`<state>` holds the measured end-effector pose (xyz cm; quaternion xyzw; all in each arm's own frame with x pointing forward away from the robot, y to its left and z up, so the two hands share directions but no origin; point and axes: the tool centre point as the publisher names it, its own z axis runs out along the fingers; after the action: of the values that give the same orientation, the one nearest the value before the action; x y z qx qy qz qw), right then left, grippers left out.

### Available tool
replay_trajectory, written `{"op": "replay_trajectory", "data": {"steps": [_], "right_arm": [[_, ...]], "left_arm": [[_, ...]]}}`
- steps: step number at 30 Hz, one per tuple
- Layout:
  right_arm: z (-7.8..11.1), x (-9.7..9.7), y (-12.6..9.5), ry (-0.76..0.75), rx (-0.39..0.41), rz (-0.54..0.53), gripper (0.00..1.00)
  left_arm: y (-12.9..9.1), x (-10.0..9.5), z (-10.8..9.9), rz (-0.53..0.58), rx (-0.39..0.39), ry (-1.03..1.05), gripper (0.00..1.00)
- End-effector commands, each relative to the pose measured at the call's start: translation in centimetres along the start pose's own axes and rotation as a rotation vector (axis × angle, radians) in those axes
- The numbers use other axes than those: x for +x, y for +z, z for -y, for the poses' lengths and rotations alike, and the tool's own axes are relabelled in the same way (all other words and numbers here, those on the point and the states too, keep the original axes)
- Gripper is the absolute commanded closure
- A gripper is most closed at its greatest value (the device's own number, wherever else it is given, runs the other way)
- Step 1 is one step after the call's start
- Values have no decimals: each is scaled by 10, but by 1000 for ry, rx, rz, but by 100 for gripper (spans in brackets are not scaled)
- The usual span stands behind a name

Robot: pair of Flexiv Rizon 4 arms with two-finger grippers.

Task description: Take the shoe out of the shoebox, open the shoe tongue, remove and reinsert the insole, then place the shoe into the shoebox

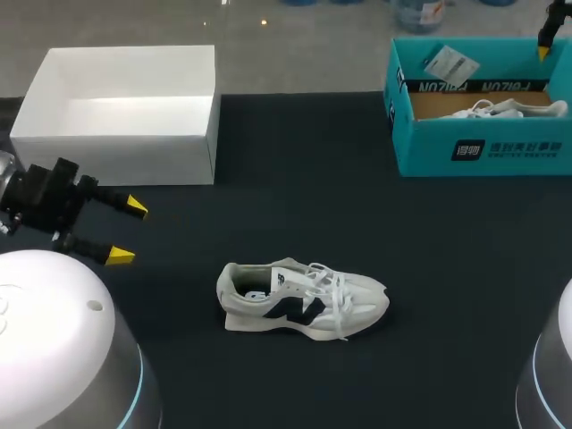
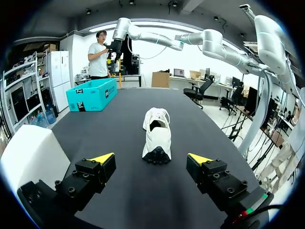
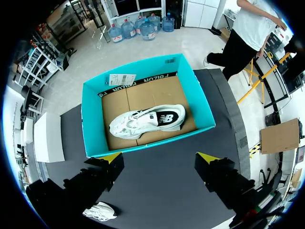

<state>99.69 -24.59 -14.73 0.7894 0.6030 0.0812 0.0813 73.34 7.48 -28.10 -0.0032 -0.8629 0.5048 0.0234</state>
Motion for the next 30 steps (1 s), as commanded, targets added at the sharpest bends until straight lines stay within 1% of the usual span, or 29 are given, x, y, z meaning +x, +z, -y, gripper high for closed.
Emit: {"op": "replay_trajectory", "data": {"steps": [1, 3, 4, 7, 8, 10, 11, 13, 14, 17, 20, 23, 25, 30], "right_arm": [[0, 0, 0, 1, 0, -1, 0], [0, 0, 0, 1, 0, -1, 0], [0, 0, 0, 1, 0, -1, 0], [0, 0, 0, 1, 0, -1, 0], [0, 0, 0, 1, 0, -1, 0], [0, 0, 0, 1, 0, -1, 0], [0, 0, 0, 1, 0, -1, 0], [0, 0, 0, 1, 0, -1, 0], [0, 0, 0, 1, 0, -1, 0], [0, 0, 0, 1, 0, -1, 0], [0, 0, 0, 1, 0, -1, 0], [0, 0, 0, 1, 0, -1, 0], [0, 0, 0, 1, 0, -1, 0], [0, 0, 0, 1, 0, -1, 0]], "left_arm": [[1, 5, 1, 66, -4, 1, 0], [1, 5, 1, 66, -4, 1, 0], [2, 5, -2, 54, 16, 1, 0], [6, 7, -14, 6, 38, -7, 0], [8, 8, -19, -15, 35, -13, 0], [9, 8, -27, -12, 44, -25, 0], [10, 8, -31, 5, 32, -22, 0], [10, 6, -38, 17, 59, -42, 0], [10, 5, -41, 29, 85, -47, 0], [12, 5, -49, 60, 96, -41, 0], [16, 4, -58, 50, 126, -43, 0], [19, 1, -66, 48, 135, -20, 0], [22, 0, -71, 51, 110, 14, 0], [23, 0, -76, 52, 109, 35, 0]]}}
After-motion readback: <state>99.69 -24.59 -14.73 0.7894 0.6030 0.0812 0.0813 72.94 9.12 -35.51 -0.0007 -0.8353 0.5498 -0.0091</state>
